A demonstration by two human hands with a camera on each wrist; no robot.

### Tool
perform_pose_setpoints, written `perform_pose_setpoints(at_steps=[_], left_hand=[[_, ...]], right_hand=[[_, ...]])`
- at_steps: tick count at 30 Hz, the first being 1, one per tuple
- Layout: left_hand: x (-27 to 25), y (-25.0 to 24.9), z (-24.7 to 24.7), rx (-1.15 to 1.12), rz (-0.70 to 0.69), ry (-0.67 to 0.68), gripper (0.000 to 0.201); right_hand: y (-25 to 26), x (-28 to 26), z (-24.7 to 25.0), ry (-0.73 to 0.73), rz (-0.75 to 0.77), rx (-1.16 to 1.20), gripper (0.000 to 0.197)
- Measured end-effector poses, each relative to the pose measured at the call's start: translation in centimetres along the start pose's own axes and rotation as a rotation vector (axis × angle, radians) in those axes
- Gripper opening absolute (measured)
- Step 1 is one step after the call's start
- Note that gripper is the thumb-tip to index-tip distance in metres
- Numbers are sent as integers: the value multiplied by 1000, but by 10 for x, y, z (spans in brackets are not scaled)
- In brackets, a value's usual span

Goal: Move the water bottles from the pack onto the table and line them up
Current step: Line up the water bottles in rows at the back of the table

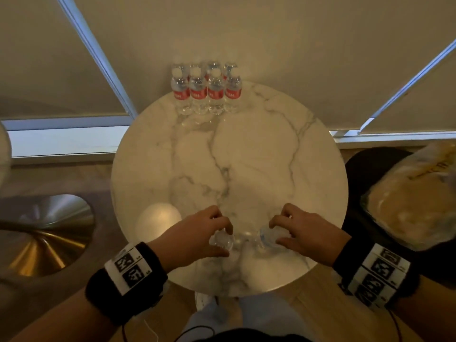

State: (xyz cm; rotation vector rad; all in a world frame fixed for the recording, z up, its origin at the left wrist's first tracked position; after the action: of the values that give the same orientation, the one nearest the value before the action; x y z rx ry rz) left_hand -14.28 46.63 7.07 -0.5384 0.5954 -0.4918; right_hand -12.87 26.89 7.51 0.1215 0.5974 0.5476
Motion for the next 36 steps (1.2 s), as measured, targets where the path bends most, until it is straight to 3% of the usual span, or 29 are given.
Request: perform_pose_setpoints(at_steps=[4,9,19,24,32,36], left_hand=[[14,2,9,-54,-23,-50,30],[60,6,48,-72,-31,-89,29],[187,35,141,-112,48,-288,30],[259,63,174,-113,90,-309,29],[277,62,207,-18,36,-359,35],[295,57,215,9,35,-330,37]], right_hand=[[-16,11,19,-80,-75,68,33],[-59,66,85,-161,-130,85,27],[-178,286,271,-362,-169,4,39],[-213,392,292,-336,-164,-7,41],[-188,405,298,-429,-116,52,46],[-196,371,290,-408,-138,174,71]])
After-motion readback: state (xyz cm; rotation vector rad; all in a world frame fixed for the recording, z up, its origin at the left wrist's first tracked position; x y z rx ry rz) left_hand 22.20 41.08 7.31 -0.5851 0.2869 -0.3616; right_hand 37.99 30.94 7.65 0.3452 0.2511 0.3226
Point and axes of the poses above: each hand's wrist, its own x-axis towards the middle knuckle, its own z-axis out of the back of the hand, y = z × x, the point moved 8 cm from there along x, towards the middle knuckle, and after that the axes turned 3 degrees about -x, right-handed, at the moved point
